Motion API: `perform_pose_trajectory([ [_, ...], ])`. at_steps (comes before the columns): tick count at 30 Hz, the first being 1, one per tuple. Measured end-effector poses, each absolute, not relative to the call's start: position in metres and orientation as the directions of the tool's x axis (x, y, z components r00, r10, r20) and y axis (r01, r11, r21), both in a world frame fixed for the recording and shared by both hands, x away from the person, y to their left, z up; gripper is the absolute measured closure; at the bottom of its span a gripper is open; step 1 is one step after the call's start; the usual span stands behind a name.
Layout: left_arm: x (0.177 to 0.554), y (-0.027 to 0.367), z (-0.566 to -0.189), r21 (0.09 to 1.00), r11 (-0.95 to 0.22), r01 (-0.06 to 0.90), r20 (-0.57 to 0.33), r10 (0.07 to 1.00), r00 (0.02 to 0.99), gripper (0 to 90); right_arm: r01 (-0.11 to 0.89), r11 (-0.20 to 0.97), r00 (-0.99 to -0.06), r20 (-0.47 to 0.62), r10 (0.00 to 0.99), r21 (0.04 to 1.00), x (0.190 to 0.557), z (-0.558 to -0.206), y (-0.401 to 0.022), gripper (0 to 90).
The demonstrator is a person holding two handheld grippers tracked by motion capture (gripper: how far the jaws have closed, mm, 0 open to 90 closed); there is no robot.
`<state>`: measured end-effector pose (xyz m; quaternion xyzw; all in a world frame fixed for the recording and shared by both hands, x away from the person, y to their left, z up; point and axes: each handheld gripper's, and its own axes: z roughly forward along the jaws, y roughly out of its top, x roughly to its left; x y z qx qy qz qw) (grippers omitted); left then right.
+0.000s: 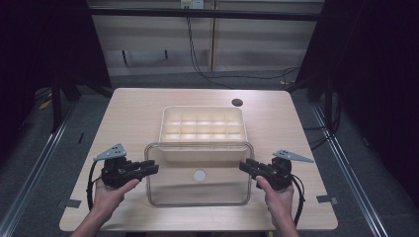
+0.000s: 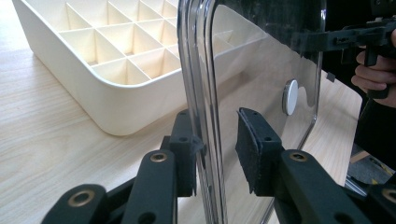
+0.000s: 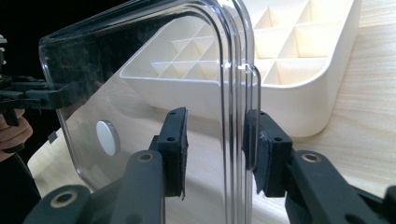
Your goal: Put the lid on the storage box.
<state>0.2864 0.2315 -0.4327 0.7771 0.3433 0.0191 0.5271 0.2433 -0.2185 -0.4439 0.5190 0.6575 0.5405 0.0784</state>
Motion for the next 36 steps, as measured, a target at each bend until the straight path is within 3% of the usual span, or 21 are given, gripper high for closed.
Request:
perform_pose_trajectory([
  [36, 0.305, 0.236, -0.4, 0.859, -0.183, 0.477, -0.308, 0.559, 0.77, 69.3, 0.547, -0.151, -0.47, 0.451, 0.759, 0.823, 0.264, -0.413, -0.215, 60.9],
])
